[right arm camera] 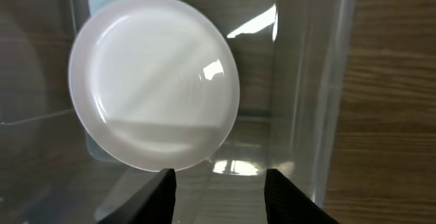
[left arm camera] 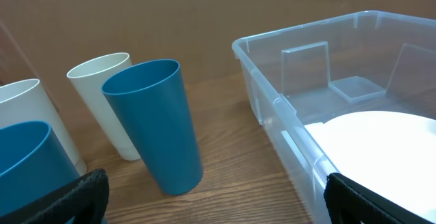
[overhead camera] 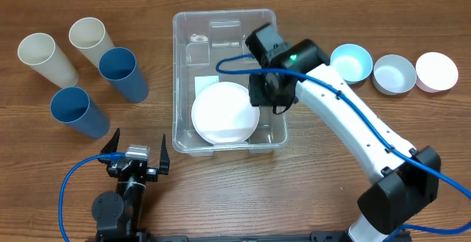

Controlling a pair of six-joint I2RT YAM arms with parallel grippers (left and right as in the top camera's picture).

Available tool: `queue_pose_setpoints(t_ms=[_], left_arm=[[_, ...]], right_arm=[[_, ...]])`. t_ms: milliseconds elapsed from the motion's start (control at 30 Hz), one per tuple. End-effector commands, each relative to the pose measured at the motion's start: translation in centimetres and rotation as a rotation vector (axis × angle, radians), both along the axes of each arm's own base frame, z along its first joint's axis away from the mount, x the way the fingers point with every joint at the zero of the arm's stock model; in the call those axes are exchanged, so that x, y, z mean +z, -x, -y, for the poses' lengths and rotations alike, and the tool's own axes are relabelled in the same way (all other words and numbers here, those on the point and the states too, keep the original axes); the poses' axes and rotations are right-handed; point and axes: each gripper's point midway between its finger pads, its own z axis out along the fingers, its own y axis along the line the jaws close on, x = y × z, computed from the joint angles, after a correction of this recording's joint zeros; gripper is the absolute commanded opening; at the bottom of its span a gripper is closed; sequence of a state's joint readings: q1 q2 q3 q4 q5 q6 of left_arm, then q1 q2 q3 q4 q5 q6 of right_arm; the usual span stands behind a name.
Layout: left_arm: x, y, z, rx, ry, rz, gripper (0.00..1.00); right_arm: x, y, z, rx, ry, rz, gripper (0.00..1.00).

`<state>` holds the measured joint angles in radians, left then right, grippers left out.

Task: Pack container
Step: 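Release the plate and move the right gripper to the light-blue bowl, then grip the light-blue bowl rim and lift it toward the bin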

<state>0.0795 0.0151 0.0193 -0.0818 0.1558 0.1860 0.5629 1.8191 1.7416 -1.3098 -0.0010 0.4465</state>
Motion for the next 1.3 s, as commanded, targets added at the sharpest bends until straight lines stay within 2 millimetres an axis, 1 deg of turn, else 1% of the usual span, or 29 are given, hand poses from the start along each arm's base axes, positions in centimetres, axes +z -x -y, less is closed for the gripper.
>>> queue_pose_setpoints(t_ms=[0,33,133,167,200,267,300,333,467,567,633,767,867,933,1033,1133,1200,1267], left_arm=[[0.0,0.0,-0.2,0.010,0.010,0.003,1.00],[0.0,0.0,-0.2,0.010,0.010,0.004,1.00],[0.0,0.0,-0.2,0.010,0.010,0.003,1.00],[0.0,0.0,-0.2,0.010,0.010,0.004,1.00],[0.0,0.0,-0.2,0.010,0.010,0.003,1.00],[0.0,0.0,-0.2,0.010,0.010,0.003,1.00],[0.0,0.0,-0.2,0.010,0.010,0.003,1.00],[0.0,0.0,-0.2,0.010,0.010,0.003,1.00],[0.0,0.0,-0.2,0.010,0.010,0.004,1.00],[0.0,0.0,-0.2,0.010,0.010,0.003,1.00],[0.0,0.0,-0.2,0.010,0.010,0.004,1.00],[0.0,0.0,-0.2,0.010,0.010,0.003,1.00],[0.0,0.0,-0.2,0.010,0.010,0.003,1.00],[0.0,0.0,-0.2,0.010,0.010,0.003,1.00],[0.0,0.0,-0.2,0.010,0.010,0.003,1.00],[0.0,0.0,-0.2,0.010,0.010,0.003,1.00],[0.0,0.0,-0.2,0.010,0.010,0.003,1.00],[0.0,0.0,-0.2,0.010,0.010,0.003,1.00]], right_arm=[[4.3,-2.0,1.6,-0.041,0.031,0.114,0.44],[5.1,-2.3,2.5,-0.063,0.039,0.125,0.44],[6.6,-3.1,5.1,-0.134,0.046,0.133,0.45],[7.1,-4.2,8.5,-0.247,0.047,0.127,0.49],[7.1,-4.5,9.4,-0.273,0.047,0.126,0.51],[7.0,-5.3,12.1,-0.352,0.036,0.118,0.64],[7.0,-5.7,13.4,-0.391,0.016,0.112,0.69],[7.1,-6.0,14.5,-0.424,-0.010,0.107,0.71],[7.4,-7.4,18.3,-0.530,-0.070,0.128,0.81],[6.9,-8.5,20.0,-0.579,-0.116,0.144,0.81],[5.9,-9.1,20.9,-0.615,-0.119,0.138,0.80],[3.1,-10.1,22.2,-0.650,-0.100,0.102,0.80],[0.4,-11.4,23.9,-0.762,-0.083,0.075,0.80],[-1.2,-11.9,24.5,-0.819,-0.076,0.049,0.81],[-3.5,-11.9,25.2,-0.903,-0.039,0.001,0.83],[-6.6,-11.6,25.8,-0.989,0.008,-0.069,0.84],[-8.1,-11.5,25.8,-1.022,0.018,-0.101,0.84],[-9.1,-11.4,25.8,-1.025,0.024,-0.117,0.83]])
